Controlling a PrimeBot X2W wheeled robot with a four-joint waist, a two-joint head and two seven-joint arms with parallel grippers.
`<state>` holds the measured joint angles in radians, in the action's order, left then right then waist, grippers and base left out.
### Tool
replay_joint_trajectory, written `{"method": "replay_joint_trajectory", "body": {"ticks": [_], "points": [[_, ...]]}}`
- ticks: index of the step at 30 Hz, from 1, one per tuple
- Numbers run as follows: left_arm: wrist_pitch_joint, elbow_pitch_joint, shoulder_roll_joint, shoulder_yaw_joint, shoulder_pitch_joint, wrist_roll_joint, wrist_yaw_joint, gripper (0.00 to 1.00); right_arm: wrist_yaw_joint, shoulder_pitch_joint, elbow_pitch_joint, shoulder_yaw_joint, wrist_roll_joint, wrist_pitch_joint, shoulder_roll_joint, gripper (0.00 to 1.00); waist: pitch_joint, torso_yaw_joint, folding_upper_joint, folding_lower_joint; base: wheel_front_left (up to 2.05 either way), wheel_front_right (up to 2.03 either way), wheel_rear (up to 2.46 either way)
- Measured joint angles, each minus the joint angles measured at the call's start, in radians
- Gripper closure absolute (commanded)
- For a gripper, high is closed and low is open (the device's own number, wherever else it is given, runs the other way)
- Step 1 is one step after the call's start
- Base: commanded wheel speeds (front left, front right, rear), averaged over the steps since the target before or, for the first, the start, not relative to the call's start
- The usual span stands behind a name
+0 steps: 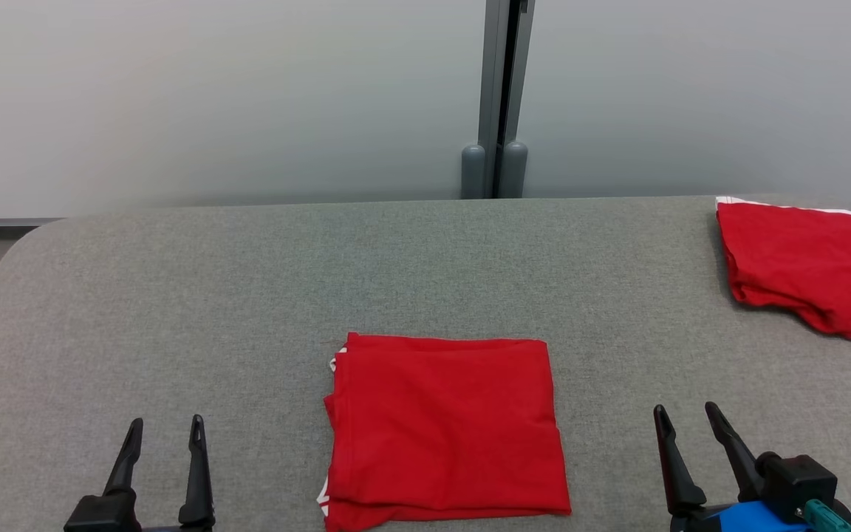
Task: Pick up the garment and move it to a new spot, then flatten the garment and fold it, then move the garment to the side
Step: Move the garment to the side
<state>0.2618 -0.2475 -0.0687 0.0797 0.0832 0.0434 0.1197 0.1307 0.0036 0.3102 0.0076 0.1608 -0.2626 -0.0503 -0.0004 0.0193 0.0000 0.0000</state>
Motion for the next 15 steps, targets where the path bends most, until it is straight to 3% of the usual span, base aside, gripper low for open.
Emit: {"method": "replay_joint_trajectory", "body": {"ticks": [15], "points": [[0.000, -0.006, 0.002, 0.012, 0.000, -0.001, 0.000, 0.00, 0.000, -0.001, 0.010, 0.002, 0.000, 0.000, 0.000, 0.00, -0.003, -0.003, 0.0000, 0.0000, 0.00, 0.00, 0.00]]}}
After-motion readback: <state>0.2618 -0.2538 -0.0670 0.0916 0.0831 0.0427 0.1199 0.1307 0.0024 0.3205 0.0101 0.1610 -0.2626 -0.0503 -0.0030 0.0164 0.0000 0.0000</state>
